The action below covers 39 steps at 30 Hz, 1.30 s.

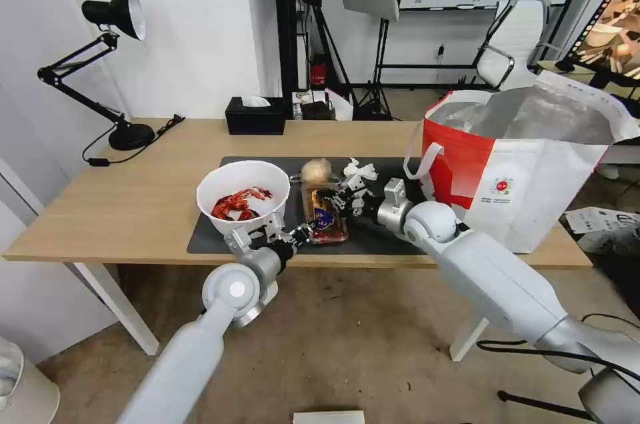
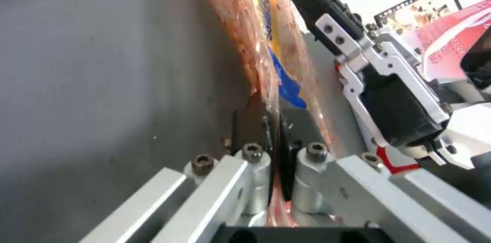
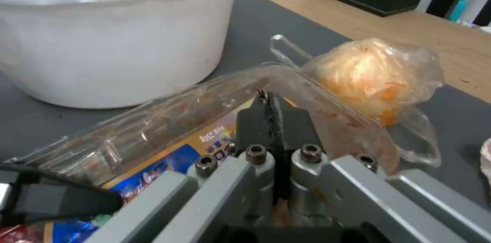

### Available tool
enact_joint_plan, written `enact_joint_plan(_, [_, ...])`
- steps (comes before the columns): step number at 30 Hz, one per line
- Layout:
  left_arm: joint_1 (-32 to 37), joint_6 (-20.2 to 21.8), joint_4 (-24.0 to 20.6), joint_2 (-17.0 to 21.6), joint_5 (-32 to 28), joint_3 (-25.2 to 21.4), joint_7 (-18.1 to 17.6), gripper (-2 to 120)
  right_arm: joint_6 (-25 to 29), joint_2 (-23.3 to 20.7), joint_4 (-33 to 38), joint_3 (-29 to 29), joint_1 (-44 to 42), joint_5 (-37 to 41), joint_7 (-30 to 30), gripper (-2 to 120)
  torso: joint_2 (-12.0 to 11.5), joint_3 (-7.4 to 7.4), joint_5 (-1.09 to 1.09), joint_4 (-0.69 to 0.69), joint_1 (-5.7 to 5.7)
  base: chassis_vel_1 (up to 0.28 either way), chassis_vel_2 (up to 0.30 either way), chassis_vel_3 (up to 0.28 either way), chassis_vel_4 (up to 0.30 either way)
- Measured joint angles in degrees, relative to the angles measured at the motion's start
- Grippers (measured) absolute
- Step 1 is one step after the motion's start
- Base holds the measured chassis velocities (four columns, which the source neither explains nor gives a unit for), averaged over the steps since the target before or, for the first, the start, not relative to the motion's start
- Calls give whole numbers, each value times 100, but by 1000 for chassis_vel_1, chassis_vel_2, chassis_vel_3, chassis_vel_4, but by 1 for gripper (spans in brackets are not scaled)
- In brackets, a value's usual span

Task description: Pick up the trash from the table and place it into the takeout bag.

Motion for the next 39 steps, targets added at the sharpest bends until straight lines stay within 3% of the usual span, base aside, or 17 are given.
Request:
enact_joint_plan(4, [-13,-47,-73,27,3,0,1,0,55,-22,105,82,-53,24,39,0,0,0,0,1,0,0,0,0,0])
enact_joint_plan(8, [-33,-116,-343,73,23,-45,31,0,322,-121,634,474,-385,563,644,0,0,0,0,1,0,0,0,0,0])
enact_joint_plan(11, [-89,-180,-695,176,91,-58,83,0,473,-272,1691,1197,-1135,1546,1930,0,0,0,1,2,0,0,0,0,0])
enact_joint_plan(12, [-89,-180,-695,176,91,-58,83,0,473,-272,1691,1197,-1135,1546,1930,0,0,0,1,2,0,0,0,0,0])
enact_joint_plan(13, [-160,-210,-782,211,164,-50,102,0,564,-349,2149,1513,-1531,1845,2328,0,0,0,-1,1,-1,0,0,0,0])
enact_joint_plan(15, [-356,-271,-933,241,329,-92,156,0,744,-464,2933,1962,-2187,2252,3015,8,0,0,2,-3,-1,0,0,0,0])
enact_joint_plan(20, [-962,-406,-996,413,545,-190,224,0,868,-456,3742,2645,-3179,2331,3681,22,0,0,0,1,-1,0,0,0,0])
enact_joint_plan(24, [-2315,-576,-606,733,616,230,335,0,911,-310,4128,3078,-4546,1253,3524,42,0,0,1,0,-1,0,0,0,0])
enact_joint_plan(25, [-2315,-576,-606,733,616,230,335,0,911,-310,4128,3078,-4546,1253,3524,42,0,0,1,0,-1,0,0,0,0])
enact_joint_plan(28, [-3672,-679,9,557,607,1153,391,0,915,-108,4195,2933,-5072,552,3356,57,0,0,1,0,-1,0,0,0,0])
enact_joint_plan(29, [-3672,-679,9,557,607,1153,391,0,915,-108,4195,2933,-5072,552,3356,57,0,0,1,0,-1,0,0,0,0])
enact_joint_plan(33, [-5009,-802,1095,-226,716,2455,522,0,915,228,4160,2704,-5337,56,3281,74,-1,1,3,1,0,0,0,0,0])
enact_joint_plan(34, [-5009,-802,1095,-226,716,2455,522,0,915,228,4160,2704,-5337,56,3281,74,-1,1,3,1,0,0,0,0,0])
enact_joint_plan(35, [-5354,-864,1466,-543,893,2825,665,0,915,343,4130,2690,-5425,-55,3266,78,-1,0,2,-1,1,0,0,0,0])
enact_joint_plan(37, [-5354,-864,1466,-543,893,2825,665,0,915,343,4130,2690,-5425,-55,3266,78,-1,0,2,-1,1,0,0,0,0])
enact_joint_plan(38, [-5957,-1017,2296,-1284,1470,3526,1081,0,923,500,4122,2695,-5591,-208,3231,89,-1,1,4,-2,1,0,0,0,0])
enact_joint_plan(39, [-5957,-1017,2296,-1284,1470,3526,1081,0,923,500,4122,2695,-5591,-208,3231,89,-1,1,4,-2,1,0,0,0,0])
